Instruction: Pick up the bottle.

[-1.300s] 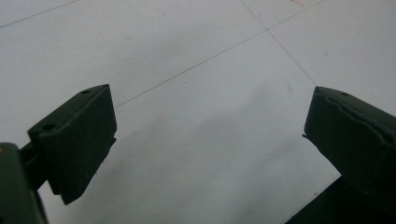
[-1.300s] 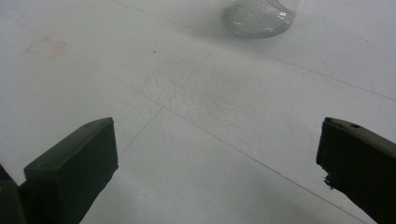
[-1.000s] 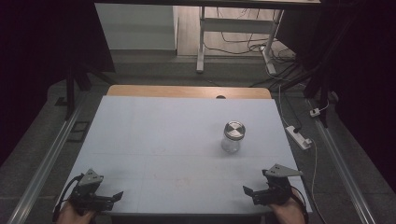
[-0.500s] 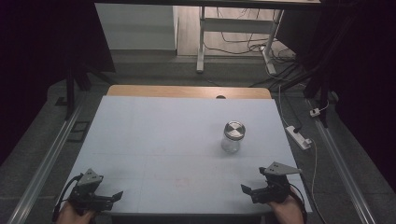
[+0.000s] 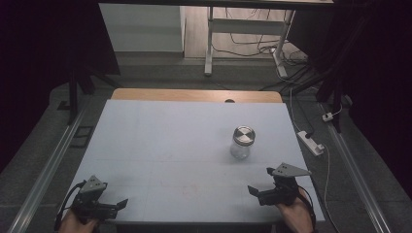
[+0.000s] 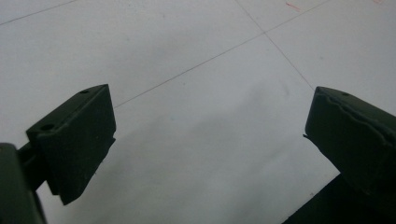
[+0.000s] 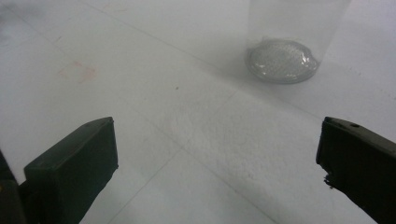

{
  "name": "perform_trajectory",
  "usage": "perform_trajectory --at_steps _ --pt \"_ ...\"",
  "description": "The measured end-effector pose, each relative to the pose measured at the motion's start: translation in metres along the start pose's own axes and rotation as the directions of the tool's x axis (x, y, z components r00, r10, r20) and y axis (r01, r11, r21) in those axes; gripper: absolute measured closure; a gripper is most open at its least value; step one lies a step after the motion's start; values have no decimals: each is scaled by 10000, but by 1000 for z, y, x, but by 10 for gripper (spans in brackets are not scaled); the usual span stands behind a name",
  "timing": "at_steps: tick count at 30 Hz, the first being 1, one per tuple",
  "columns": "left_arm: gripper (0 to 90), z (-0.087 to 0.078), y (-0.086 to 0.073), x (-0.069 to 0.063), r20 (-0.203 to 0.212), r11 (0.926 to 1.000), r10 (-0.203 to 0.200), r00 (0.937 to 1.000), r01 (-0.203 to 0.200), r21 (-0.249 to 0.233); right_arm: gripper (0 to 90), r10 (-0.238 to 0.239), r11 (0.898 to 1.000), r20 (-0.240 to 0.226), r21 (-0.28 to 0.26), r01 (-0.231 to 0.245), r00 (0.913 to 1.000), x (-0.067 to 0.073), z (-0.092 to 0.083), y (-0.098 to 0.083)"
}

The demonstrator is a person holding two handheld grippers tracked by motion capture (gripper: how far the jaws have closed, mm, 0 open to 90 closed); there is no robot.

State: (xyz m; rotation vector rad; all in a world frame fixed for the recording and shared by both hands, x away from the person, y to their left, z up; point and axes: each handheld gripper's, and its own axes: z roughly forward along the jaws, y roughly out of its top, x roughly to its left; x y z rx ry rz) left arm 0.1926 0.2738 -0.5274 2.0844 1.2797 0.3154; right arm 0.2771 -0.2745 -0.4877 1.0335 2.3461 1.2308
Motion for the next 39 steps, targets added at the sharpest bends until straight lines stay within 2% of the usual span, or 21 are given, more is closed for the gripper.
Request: perform_trajectory --at_steps 4,7,9,16,22,33,39 --pt "27 0 0 0 -3 10000 11 10000 -11 6 0 83 10000 62 -45 -83 9999 -1 3 3" --pt "27 0 0 -1 -44 10000 95 9999 -95 16 0 454 9985 -181 -306 -460 9988 -3 9 6" --pt "25 1 1 -2 -70 9999 143 9999 -143 33 0 484 9982 -111 -343 -488 9988 -4 11 8" --pt "24 1 1 -1 -48 9999 118 9999 -118 21 1 830 9965 -105 -24 -830 9965 -7 18 14" --pt "23 0 0 -1 -21 9999 122 9999 -122 24 0 787 9967 98 172 -789 9968 -10 28 20" --pt "22 1 0 -1 -17 9999 148 9999 -148 32 0 804 9965 344 191 -811 9962 -17 42 28" --pt "22 1 1 -1 5 9999 141 9999 -141 49 0 625 9978 677 171 -637 9957 -21 48 33"
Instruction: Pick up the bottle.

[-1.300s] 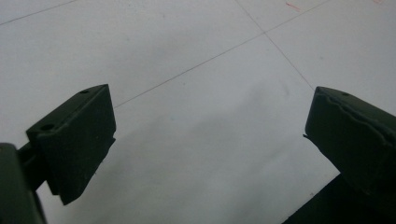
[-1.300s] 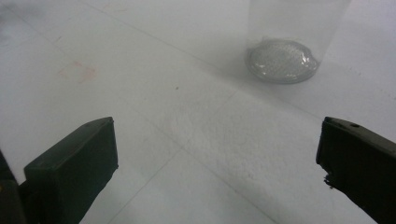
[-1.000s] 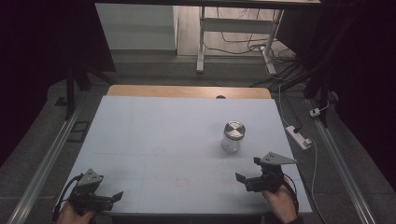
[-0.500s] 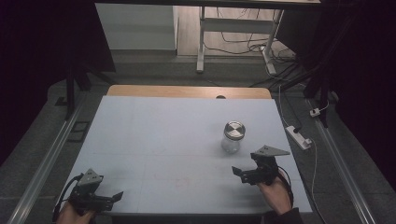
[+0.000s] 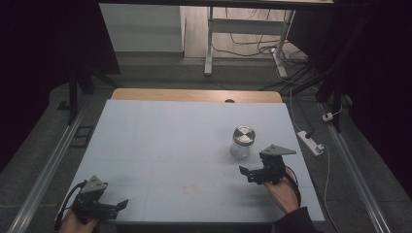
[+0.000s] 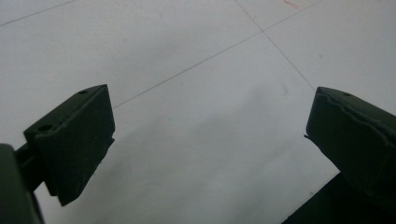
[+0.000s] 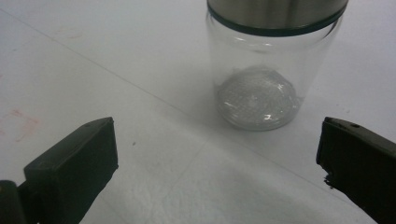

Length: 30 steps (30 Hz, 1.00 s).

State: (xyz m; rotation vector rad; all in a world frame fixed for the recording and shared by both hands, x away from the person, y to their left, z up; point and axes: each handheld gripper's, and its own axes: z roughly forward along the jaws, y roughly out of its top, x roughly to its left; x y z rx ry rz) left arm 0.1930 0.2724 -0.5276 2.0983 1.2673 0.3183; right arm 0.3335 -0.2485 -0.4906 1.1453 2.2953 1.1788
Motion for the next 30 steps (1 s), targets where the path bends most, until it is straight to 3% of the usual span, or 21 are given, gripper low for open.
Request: perform_trajectory --at_steps 12,30 --pt "22 0 0 0 46 10000 -43 10000 43 20 0 -40 9999 622 144 31 9981 -14 14 8" --pt "21 1 0 1 88 9999 -115 9999 115 47 0 -97 9998 377 152 92 9992 -24 47 24"
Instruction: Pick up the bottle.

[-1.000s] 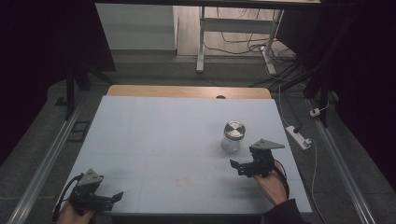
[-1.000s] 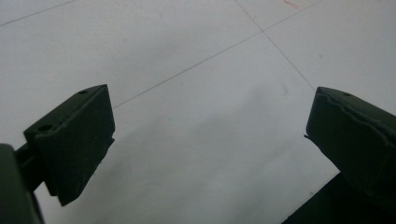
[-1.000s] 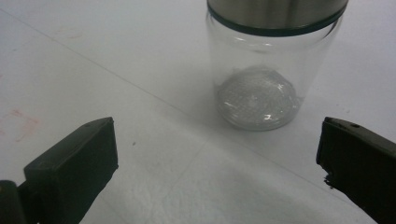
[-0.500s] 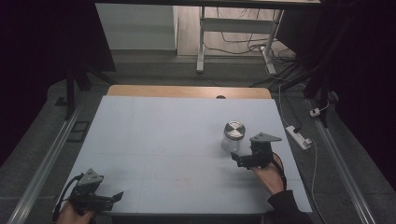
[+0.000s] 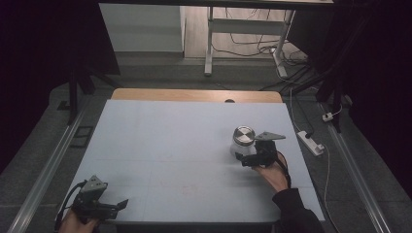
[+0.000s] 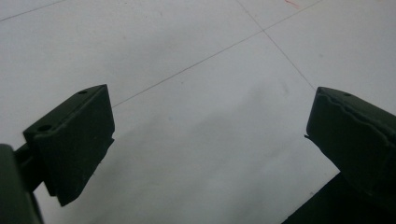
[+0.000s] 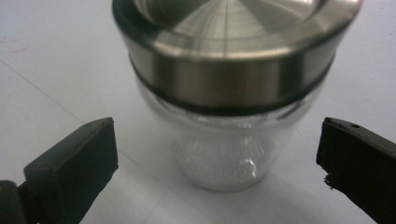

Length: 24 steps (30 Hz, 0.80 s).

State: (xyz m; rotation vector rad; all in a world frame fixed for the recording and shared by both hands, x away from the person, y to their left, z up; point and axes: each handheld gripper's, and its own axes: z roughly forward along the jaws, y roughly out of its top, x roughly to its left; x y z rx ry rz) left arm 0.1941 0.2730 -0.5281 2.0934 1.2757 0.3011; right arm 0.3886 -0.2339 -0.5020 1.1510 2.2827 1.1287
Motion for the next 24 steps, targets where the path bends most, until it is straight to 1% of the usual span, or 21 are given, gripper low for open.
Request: perform_trajectory --at_steps 7,14,19,21,24 --pt "20 0 0 0 -1 10000 -17 10000 17 -11 0 -116 9999 80 18 116 9999 0 12 6" --pt "21 0 0 0 14 10000 3 10000 -3 -3 5 -352 9994 195 -53 353 9992 0 17 9" --pt "20 0 0 0 16 10000 5 10000 -5 -2 73 -505 9984 288 -241 513 9983 0 18 10" --pt "20 0 0 0 15 10000 11 10000 -11 -5 126 -546 9982 245 -219 551 9982 0 19 11" --pt "20 0 0 0 16 10000 25 10000 -25 0 143 -662 9975 294 -208 669 9974 -1 18 11"
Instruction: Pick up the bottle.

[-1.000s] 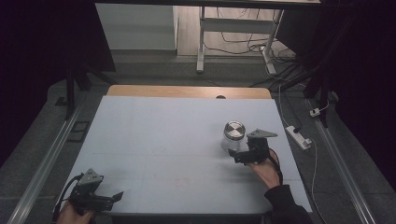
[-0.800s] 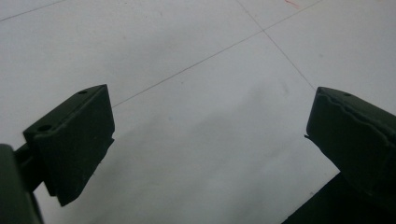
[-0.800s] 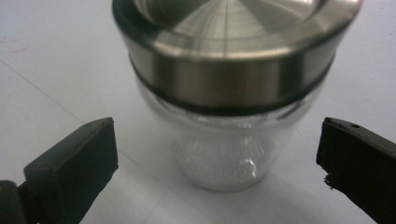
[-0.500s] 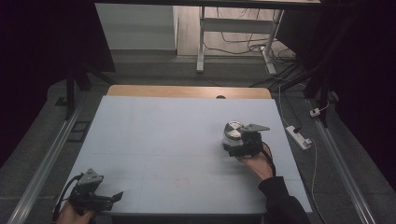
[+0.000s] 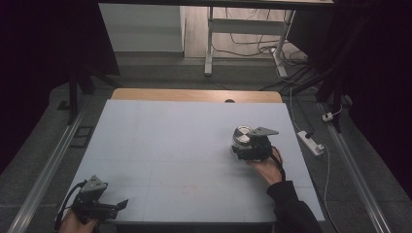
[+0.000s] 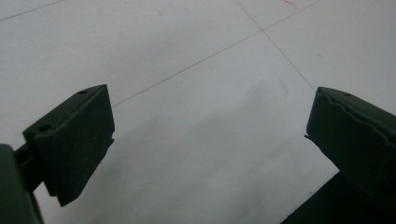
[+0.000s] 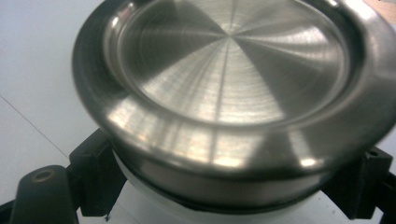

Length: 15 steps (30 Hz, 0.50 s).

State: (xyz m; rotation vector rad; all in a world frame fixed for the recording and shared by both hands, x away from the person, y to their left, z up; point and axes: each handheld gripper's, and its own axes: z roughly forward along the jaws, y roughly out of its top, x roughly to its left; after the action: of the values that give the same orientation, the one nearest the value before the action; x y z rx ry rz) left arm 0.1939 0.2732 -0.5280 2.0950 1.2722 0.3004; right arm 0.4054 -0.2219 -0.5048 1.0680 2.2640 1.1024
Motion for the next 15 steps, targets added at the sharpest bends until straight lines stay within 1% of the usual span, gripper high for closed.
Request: perform_trajectory --at_steps 2,8,15 --pt "20 0 0 0 0 10000 6 10000 -6 0 145 -40 10000 67 48 40 10000 1 0 0" --pt "20 0 0 0 8 10000 21 10000 -21 2 147 -80 9999 39 78 80 10000 1 0 1" --pt "20 0 0 0 22 10000 33 10000 -33 6 149 -177 9997 164 156 175 9997 3 -1 2"
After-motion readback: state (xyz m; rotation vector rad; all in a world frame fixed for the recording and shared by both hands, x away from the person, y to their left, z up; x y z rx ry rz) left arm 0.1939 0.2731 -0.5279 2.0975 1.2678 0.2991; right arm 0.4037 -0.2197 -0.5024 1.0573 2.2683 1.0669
